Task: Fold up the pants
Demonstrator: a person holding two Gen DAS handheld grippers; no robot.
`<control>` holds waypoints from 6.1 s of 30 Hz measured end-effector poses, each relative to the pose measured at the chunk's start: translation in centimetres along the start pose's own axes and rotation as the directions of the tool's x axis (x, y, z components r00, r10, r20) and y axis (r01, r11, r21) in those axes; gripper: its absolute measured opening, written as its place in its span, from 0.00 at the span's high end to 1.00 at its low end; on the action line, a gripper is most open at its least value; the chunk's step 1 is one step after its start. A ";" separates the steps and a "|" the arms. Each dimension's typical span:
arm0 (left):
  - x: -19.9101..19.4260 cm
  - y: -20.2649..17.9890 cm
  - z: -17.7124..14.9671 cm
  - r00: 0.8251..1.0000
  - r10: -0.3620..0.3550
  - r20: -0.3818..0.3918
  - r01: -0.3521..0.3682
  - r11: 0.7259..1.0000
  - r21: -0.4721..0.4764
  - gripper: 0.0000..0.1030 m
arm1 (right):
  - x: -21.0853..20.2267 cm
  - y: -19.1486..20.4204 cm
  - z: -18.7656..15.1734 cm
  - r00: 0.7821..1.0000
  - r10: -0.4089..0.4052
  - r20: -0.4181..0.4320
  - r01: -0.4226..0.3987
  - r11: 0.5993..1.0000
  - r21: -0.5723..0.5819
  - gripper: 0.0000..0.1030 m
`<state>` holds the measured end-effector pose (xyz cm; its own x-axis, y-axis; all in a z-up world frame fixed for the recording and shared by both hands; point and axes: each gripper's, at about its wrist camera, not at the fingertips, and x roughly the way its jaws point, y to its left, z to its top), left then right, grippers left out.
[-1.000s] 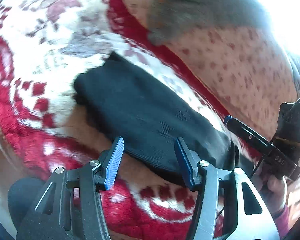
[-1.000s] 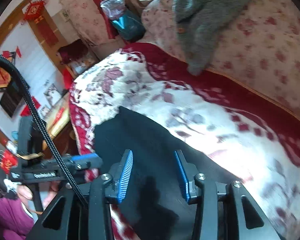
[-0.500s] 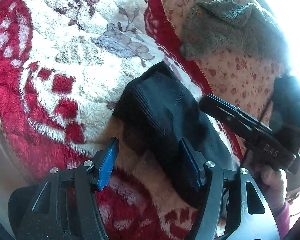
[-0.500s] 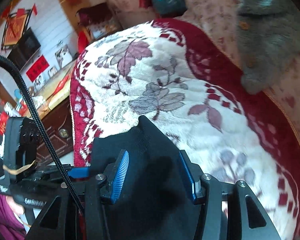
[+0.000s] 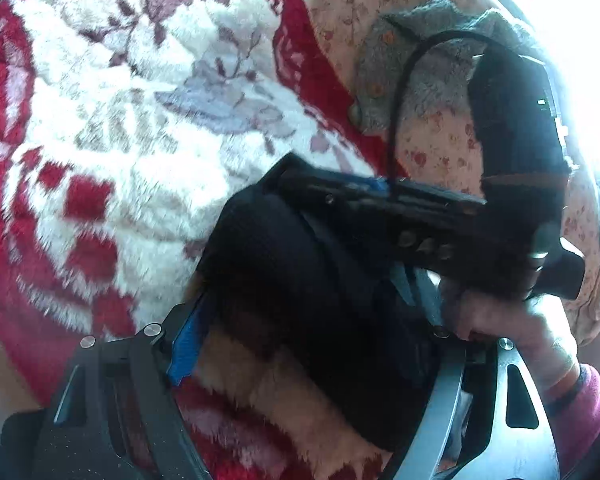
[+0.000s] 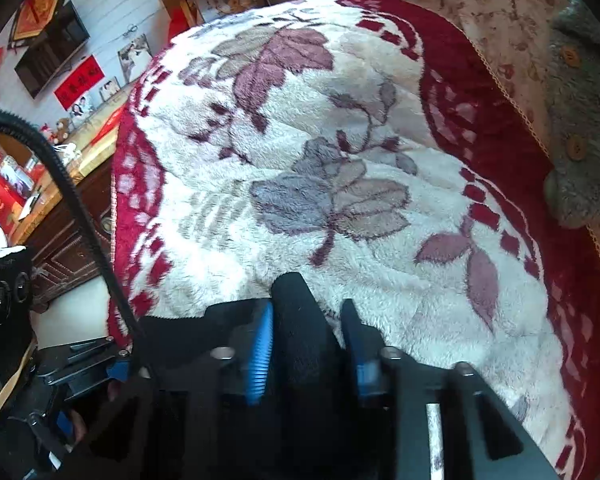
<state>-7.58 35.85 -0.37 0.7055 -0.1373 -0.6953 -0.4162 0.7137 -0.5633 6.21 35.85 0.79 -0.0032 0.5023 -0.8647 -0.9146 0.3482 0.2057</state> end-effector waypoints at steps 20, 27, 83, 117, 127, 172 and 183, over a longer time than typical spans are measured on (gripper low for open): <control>-8.5 -12.3 -1.7 0.967 -0.228 0.112 0.187 0.937 0.296 0.83 | -21.2 0.2 -8.1 0.866 0.066 0.495 -0.172 0.970 0.172 0.89; -9.1 -19.8 -6.3 0.962 -0.268 0.047 0.221 0.872 0.437 0.83 | -28.2 -1.5 -16.0 0.813 -0.018 0.582 -0.168 0.950 0.264 0.89; -0.1 -24.7 -16.1 0.988 -0.058 -0.143 0.141 0.714 0.685 0.45 | -28.5 0.9 -43.5 0.886 -0.288 0.363 -0.073 0.687 0.723 0.90; 2.4 -30.4 -22.5 0.929 -0.121 -0.350 0.335 0.673 0.659 0.45 | -30.1 -8.3 -42.2 0.833 -0.438 0.338 0.027 0.642 0.766 0.88; 2.4 -30.4 -22.8 0.934 -0.117 -0.338 0.327 0.668 0.669 0.45 | -30.0 -7.8 -45.0 0.828 -0.455 0.328 -0.031 0.548 0.836 0.71; 2.1 -21.4 -11.4 0.973 -0.062 -0.224 0.175 0.827 0.534 0.38 | -33.7 -2.7 -44.5 0.803 -0.412 0.431 -0.141 0.572 0.808 0.45; 4.8 -20.7 -10.9 0.961 -0.062 -0.269 0.203 0.817 0.539 0.34 | -27.8 -4.8 -44.6 0.879 -0.285 0.382 -0.169 0.564 0.809 0.25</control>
<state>-1.86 12.96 3.08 0.5496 -0.3608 -0.7535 0.1128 0.9257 -0.3610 -7.37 -15.12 3.39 0.4121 0.6449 -0.6437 -0.1878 0.7514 0.6326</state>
